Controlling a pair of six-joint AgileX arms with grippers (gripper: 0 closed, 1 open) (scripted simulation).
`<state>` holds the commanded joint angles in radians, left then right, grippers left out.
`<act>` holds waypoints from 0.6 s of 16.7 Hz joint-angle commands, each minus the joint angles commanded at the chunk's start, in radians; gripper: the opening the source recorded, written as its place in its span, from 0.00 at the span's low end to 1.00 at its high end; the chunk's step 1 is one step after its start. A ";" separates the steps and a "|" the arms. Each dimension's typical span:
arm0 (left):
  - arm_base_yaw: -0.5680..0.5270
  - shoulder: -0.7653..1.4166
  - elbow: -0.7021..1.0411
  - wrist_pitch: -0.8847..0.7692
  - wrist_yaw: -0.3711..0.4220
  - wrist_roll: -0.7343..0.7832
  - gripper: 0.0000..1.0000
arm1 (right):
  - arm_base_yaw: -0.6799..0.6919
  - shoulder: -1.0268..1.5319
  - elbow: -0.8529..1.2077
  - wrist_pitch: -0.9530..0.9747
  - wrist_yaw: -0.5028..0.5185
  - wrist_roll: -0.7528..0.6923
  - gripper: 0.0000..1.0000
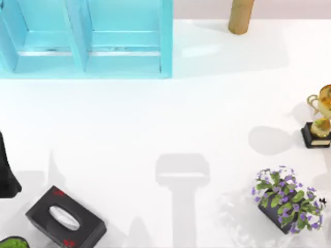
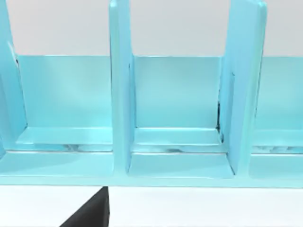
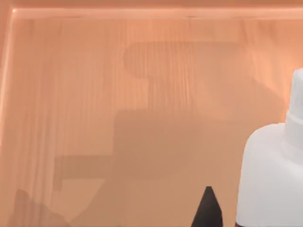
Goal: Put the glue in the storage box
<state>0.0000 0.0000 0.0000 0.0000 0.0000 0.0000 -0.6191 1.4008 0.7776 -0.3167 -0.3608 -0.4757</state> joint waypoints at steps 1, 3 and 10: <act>0.000 0.000 0.000 0.000 0.000 0.000 1.00 | 0.009 0.022 -0.012 0.035 0.004 0.009 0.00; 0.000 0.000 0.000 0.000 0.000 0.000 1.00 | 0.024 0.060 -0.030 0.080 0.012 0.023 0.00; 0.000 0.000 0.000 0.000 0.000 0.000 1.00 | 0.028 0.069 -0.034 0.089 0.014 0.026 0.23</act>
<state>0.0000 0.0000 0.0000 0.0000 0.0000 0.0000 -0.5914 1.4694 0.7431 -0.2282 -0.3465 -0.4495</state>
